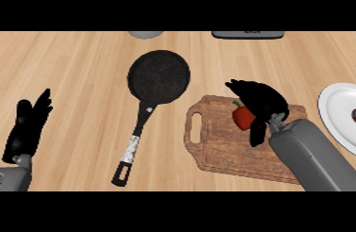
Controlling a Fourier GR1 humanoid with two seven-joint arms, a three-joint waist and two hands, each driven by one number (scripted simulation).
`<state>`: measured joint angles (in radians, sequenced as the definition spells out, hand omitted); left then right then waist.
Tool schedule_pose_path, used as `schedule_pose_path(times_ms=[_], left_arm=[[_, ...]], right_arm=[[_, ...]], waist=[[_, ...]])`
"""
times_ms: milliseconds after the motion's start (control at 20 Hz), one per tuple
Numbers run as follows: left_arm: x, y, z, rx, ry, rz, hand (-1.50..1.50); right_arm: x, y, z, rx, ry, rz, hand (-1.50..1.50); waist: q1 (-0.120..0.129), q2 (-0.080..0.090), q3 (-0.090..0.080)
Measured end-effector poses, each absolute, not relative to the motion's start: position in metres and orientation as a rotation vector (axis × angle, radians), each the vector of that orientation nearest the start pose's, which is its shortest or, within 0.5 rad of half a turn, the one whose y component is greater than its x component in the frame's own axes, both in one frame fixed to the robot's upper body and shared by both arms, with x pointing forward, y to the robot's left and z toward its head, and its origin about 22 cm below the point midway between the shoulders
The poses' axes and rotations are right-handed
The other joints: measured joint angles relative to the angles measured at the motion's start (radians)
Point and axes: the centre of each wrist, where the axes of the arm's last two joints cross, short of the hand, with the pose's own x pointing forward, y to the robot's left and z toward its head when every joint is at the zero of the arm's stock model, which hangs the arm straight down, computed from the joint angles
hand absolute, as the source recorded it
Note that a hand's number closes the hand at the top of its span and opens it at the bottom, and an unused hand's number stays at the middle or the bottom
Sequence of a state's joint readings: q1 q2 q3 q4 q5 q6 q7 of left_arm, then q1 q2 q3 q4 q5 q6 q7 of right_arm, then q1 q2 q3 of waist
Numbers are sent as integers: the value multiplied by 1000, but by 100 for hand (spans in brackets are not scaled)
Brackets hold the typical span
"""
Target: Pick the bell pepper from the cutting board and place it in the pan
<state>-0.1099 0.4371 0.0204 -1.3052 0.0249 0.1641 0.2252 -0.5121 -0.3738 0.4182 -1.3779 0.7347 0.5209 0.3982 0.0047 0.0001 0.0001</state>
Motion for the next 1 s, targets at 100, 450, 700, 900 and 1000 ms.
schedule_pose_path(times_ms=[100, 450, 700, 900, 1000], left_arm=[[265, 354, 9, 495, -1203, -100, 0], [266, 348, 18, 492, -1203, -102, 0], [270, 348, 13, 491, -1203, -96, 0], [269, 348, 13, 488, -1203, -97, 0], [271, 351, 14, 487, -1205, -96, 0]], right_arm=[[331, -179, 79, -683, -989, 1509, -150], [334, -174, 65, -683, -945, 1511, -150], [340, -179, 48, -699, -916, 1529, 150], [340, -185, 48, -752, -972, 1582, 150], [345, -179, 47, -785, -982, 1598, 150]], waist=[[0, 0, 0], [0, 0, 0], [-1, 0, 0], [-1, 0, 0], [0, 1, 0]])
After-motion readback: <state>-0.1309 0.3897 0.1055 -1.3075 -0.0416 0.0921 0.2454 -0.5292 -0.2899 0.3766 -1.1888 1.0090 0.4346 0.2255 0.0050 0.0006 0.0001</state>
